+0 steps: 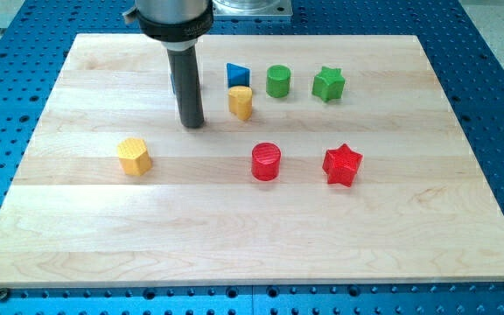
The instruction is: Push the heart left below the green circle
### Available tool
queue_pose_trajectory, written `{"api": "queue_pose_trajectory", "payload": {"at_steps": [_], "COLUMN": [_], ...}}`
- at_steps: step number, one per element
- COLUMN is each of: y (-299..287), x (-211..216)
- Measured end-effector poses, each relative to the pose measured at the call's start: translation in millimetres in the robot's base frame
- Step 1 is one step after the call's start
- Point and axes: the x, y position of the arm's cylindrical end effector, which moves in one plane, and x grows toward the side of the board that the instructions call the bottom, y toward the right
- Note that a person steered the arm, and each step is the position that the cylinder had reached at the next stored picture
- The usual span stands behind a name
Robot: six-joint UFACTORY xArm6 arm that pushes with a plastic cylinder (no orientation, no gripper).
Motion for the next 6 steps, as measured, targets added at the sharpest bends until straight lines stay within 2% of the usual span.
{"api": "queue_pose_trajectory", "payload": {"at_steps": [1,2,3,4,5,6], "y": [31,67,67,84,40,71], "x": [-21,-22,-18,53,100,134]}}
